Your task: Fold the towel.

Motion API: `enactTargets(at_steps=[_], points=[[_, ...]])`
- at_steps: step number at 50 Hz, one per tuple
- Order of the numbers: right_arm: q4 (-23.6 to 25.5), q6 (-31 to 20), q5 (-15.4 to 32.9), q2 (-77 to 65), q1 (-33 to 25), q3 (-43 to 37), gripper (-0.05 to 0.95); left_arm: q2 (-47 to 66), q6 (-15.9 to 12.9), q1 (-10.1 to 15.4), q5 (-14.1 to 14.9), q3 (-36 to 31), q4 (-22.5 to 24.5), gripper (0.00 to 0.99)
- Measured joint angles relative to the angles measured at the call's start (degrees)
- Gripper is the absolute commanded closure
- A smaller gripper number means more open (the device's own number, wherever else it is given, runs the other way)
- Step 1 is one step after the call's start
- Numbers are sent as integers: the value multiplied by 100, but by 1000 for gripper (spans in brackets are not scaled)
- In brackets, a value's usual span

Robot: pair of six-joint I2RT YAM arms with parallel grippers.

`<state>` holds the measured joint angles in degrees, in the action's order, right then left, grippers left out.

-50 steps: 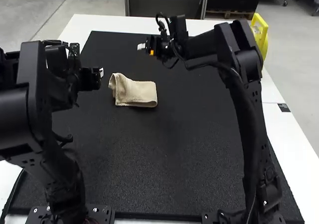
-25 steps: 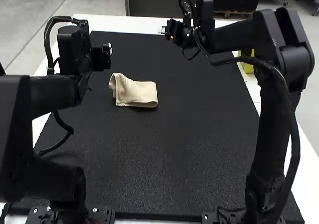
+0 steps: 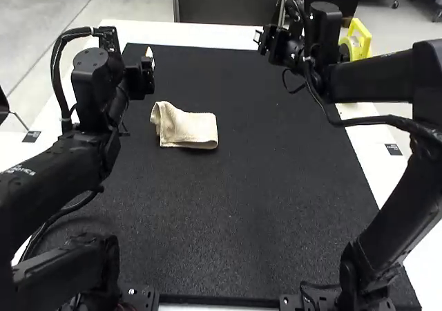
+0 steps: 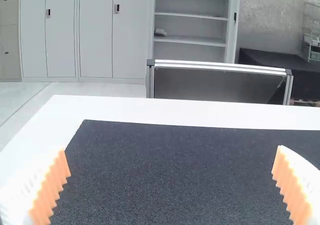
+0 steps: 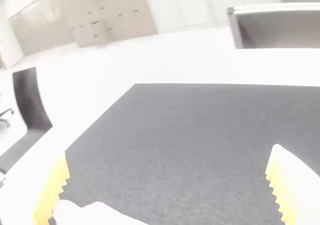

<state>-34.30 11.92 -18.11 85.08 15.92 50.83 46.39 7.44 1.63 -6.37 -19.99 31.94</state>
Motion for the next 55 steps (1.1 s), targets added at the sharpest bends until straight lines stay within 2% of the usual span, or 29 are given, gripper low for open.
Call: enactTargets(at_steps=[8, 19, 36, 55], points=[[-175, 0, 61, -337, -315, -750, -13, -382, -157, 0, -227, 308, 98, 38], [-568, 2, 72, -870, -402, -1580, -13, -776, -315, 0, -439, 693, 153, 38], [-634, 4, 199, -1733, -404, -2361, -13, -1043, -658, -66, -474, 979, 522, 38], [-638, 0, 389, -2743, -446, -3069, -13, -1272, -769, -66, -481, 1213, 577, 36]])
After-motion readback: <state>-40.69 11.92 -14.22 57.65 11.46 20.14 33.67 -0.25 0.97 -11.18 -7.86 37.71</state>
